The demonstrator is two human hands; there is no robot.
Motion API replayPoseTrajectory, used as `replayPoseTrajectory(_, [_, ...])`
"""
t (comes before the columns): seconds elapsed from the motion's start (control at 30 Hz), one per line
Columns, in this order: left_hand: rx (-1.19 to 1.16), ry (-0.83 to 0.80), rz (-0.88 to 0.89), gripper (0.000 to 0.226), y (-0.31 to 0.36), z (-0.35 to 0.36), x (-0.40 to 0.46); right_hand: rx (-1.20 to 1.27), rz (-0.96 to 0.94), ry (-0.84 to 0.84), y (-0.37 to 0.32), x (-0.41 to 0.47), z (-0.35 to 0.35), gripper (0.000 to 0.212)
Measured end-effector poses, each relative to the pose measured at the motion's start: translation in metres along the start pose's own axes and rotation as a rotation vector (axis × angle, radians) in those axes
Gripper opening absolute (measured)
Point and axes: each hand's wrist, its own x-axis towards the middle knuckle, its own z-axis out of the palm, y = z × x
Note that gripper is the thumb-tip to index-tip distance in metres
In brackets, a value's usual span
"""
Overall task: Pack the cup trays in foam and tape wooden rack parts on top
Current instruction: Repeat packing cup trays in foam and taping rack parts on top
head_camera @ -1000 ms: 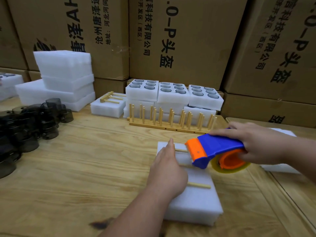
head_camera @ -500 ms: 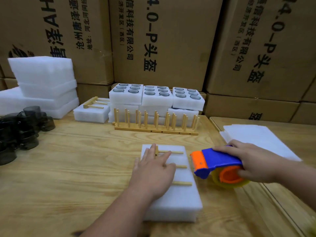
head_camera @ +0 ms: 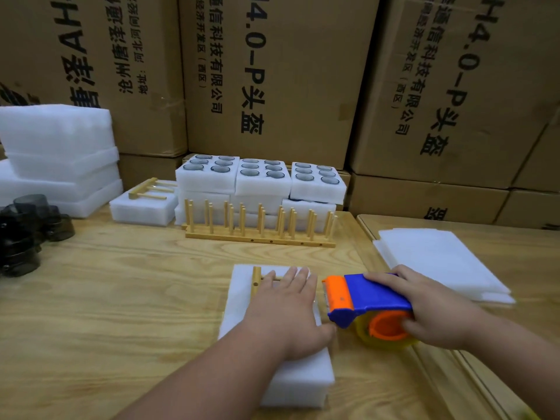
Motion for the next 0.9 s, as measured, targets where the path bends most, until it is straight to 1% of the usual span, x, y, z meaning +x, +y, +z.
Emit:
replayPoseTrajectory(0.17, [0.02,-0.002,-0.034,0.091,0.002,0.007,0.001,-0.02,-0.001,-0.023,0.011,-0.007,-0.002,0.093])
replayPoseTrajectory(0.37, [0.024,-0.002,-0.031,0.086,0.002,0.006,-0.001,-0.116,0.025,-0.031,0.032,-0.028,-0.013,0.097])
replayPoseTrajectory(0.47, [0.026,0.001,-0.03,0.084,0.002,0.007,0.0,-0.17,-0.005,-0.027,0.028,-0.03,-0.012,0.094])
replayPoseTrajectory(0.53, [0.031,0.0,-0.03,0.084,0.002,0.007,-0.001,-0.227,-0.032,-0.036,0.021,-0.023,-0.014,0.088])
replayPoseTrajectory(0.63, [0.041,0.003,-0.029,0.085,0.003,0.007,-0.001,-0.319,-0.084,-0.098,0.004,-0.008,-0.02,0.082])
replayPoseTrajectory(0.77, [0.042,-0.001,-0.032,0.09,0.004,0.006,0.0,-0.417,-0.208,-0.15,-0.033,0.02,-0.029,0.073])
replayPoseTrajectory(0.9, [0.034,0.013,-0.019,0.083,0.004,0.007,-0.001,-0.581,-0.306,-0.179,-0.068,0.049,-0.05,0.065])
